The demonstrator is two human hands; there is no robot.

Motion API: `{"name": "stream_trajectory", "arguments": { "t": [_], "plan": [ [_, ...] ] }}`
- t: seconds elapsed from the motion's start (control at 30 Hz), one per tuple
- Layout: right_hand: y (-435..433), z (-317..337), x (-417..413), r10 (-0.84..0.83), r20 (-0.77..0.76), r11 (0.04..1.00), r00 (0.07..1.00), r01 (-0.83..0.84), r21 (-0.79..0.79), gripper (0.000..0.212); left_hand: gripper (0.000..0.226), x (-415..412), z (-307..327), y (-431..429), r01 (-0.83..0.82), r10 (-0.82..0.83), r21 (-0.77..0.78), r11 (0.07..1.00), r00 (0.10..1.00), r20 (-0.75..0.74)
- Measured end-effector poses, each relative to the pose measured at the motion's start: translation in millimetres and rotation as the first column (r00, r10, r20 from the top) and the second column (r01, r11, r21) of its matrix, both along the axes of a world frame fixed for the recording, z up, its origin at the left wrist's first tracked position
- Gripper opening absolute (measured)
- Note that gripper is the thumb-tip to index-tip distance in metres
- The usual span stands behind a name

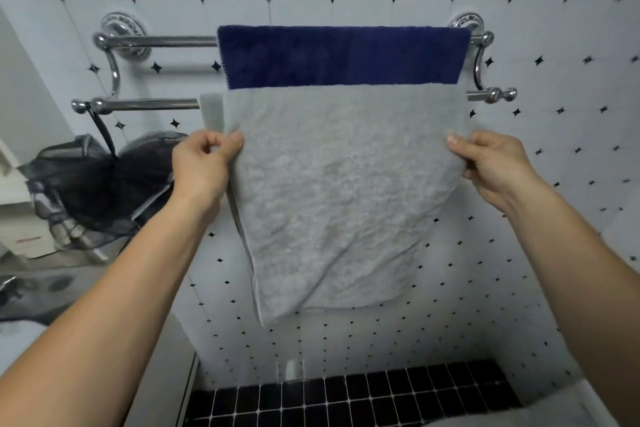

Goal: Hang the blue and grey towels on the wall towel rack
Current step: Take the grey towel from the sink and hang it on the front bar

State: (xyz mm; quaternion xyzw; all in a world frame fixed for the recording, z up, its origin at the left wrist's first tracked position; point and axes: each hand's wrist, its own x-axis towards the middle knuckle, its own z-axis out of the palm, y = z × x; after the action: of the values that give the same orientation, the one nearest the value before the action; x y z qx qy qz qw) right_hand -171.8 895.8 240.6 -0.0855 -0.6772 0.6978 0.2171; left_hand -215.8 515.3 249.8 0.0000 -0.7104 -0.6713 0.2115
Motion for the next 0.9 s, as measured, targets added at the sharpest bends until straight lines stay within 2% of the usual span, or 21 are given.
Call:
{"name": "stream_trajectory", "arguments": {
  "t": [0.13,0.23,0.3,0.37,0.47,0.57,0.63,0.7,0.8,0.9],
  "plan": [
    [-3,-22,13,0.007,0.035,1.000,0.999,-0.006,-0.007,0.013,0.023,10,-21,-7,0.097,-0.096,-0.017,0.995,0.994,0.047],
    [-8,-3,12,0.051,-0.020,0.993,0.998,-0.053,-0.105,0.007,0.016,9,-11,-2,0.146,-0.147,0.022,0.989,0.988,0.053],
    [-11,24,5,0.101,-0.087,0.973,0.991,-0.117,-0.200,0.017,0.022,4,10,6,0.147,-0.148,0.051,0.988,0.988,0.031],
    [-17,50,-3,0.092,-0.078,0.962,0.993,-0.108,-0.250,0.024,0.029,-3,31,14,0.091,-0.095,0.106,0.990,0.995,0.032],
    [-16,73,-16,0.079,0.026,0.929,0.997,-0.064,-0.364,0.029,0.033,-16,55,19,-0.078,0.061,0.161,0.984,0.992,0.114],
    [-12,90,-14,0.179,0.200,0.919,0.963,-0.091,-0.384,0.024,0.023,-21,66,13,-0.115,0.085,0.143,0.983,0.975,0.204],
    [-11,96,-11,0.232,0.266,0.925,0.936,-0.127,-0.358,0.018,0.026,-24,65,3,-0.095,0.088,0.019,0.995,0.974,0.208],
    [-13,100,-10,0.265,0.303,0.927,0.915,-0.155,-0.342,0.014,0.032,-26,65,-7,-0.077,0.107,-0.170,0.982,0.979,0.175],
    [-15,99,-14,0.283,0.292,0.928,0.914,-0.183,-0.324,0.017,0.042,-26,76,-16,-0.154,0.229,-0.469,0.870,0.968,0.106],
    [-3,93,-14,0.270,0.242,0.945,0.932,-0.209,-0.250,0.017,0.046,-28,87,-24,-0.239,0.291,-0.549,0.801,0.957,0.008]
  ]
}}
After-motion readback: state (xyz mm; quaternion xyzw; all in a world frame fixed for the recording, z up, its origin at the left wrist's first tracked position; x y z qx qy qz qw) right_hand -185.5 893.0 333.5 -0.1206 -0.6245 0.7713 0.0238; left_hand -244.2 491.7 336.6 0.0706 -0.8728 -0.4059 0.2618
